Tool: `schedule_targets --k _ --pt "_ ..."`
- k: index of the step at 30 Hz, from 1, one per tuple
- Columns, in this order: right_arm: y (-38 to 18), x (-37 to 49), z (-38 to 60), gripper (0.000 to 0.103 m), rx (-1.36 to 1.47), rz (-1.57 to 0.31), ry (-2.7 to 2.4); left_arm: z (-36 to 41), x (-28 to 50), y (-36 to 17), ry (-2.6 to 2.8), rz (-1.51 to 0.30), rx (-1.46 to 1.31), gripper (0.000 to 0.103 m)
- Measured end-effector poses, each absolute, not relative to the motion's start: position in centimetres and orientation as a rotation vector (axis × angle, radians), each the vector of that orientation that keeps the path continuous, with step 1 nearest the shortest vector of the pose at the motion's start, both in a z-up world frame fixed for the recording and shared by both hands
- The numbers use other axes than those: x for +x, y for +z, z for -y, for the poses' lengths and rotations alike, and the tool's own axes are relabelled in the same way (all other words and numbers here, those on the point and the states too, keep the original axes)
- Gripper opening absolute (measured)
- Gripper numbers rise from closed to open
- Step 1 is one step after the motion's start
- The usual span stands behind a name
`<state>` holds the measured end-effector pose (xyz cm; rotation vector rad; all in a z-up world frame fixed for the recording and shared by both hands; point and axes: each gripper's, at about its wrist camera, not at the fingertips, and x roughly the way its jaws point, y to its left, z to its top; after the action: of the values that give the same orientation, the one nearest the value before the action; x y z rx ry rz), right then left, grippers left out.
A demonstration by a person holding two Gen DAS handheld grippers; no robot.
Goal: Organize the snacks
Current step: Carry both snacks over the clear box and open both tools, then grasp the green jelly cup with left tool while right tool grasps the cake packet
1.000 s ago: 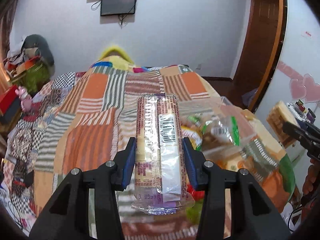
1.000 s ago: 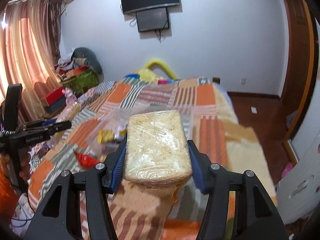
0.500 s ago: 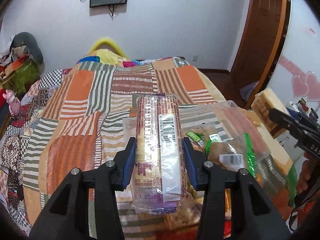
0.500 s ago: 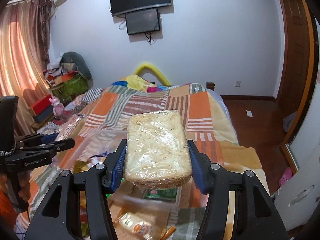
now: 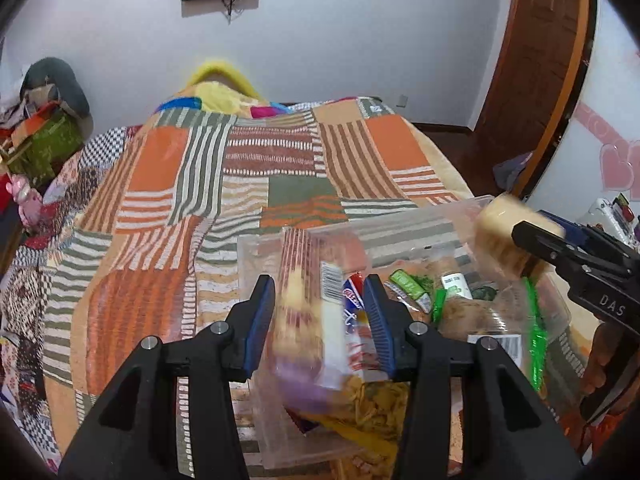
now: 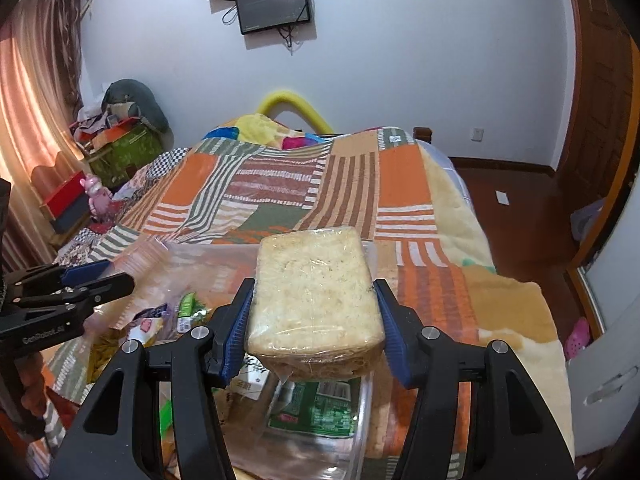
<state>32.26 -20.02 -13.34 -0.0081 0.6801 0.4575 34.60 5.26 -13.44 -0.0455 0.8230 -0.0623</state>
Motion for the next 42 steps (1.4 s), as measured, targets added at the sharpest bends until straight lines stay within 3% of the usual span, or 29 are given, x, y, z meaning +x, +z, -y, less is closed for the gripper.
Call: schedule_targets --k 11,21,29,35,41,42 --pt "-10.7 27.9 21.7 0.054 -0.052 -0.616 0.483 -4.2 27.7 -9.1 -0.089 -0.734 0.018 0.068" --pt "-13.6 24.0 21.9 0.058 -0.137 -0.662 0.547 -6.1 21.2 -10.9 -0.066 -0.804 -0.027 0.069" --pt "-17.6 24.4 20.6 0.058 -0.152 -0.824 0.627 -5.3 18.6 -15.1 -0.112 -0.909 -0.042 0.069" --pt "-18.8 25.6 19.0 0.07 -0.188 -0.853 0.623 -4.1 18.5 -17.3 -0.159 -0.959 -0.091 0.069" --pt "-19.8 26.7 18.0 0.07 -0.201 -0.91 0.651 -3.4 18.9 -17.4 -0.181 -0.962 -0.122 0.069" --pt "-20.1 26.6 17.9 0.066 -0.205 -0.929 0.66 -3.4 19.0 -17.6 -0.185 -0.969 -0.128 0.069"
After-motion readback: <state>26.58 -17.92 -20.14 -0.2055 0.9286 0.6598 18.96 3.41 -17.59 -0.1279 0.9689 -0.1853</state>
